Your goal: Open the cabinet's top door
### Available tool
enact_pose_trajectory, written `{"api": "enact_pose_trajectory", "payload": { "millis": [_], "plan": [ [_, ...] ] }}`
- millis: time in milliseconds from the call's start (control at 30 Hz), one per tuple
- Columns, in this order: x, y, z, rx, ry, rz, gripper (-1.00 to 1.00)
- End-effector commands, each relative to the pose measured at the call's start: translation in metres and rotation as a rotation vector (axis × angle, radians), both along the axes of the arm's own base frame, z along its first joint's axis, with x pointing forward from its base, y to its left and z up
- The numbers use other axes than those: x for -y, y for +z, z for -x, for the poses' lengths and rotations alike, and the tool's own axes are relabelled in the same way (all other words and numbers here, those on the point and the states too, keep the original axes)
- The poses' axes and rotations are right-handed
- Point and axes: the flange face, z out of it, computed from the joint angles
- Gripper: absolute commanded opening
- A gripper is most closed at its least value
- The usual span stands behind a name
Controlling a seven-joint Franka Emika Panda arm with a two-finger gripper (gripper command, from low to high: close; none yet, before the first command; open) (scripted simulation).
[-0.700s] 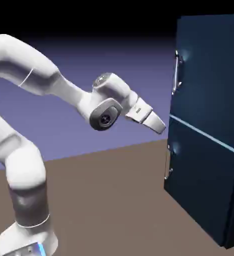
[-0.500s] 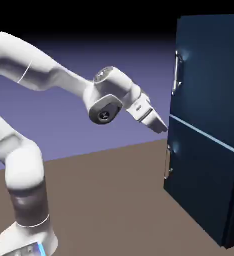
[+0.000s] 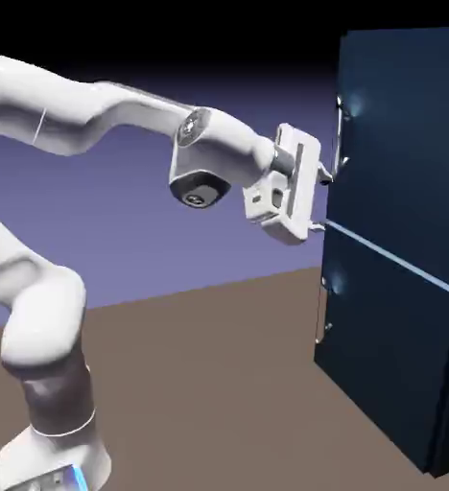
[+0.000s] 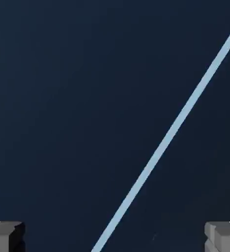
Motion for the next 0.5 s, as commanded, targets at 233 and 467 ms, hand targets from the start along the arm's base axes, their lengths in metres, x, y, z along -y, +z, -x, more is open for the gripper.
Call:
{"api": "enact_pose_trajectory", "payload": {
  "millis": [233,467],
  "plan": [
    [-0.001,0.016,0.002,0.1,-0.174,-0.349,0.0],
    [-0.01,0.024,0.003,0.185,-0.296,-0.664,0.0]
  ]
}}
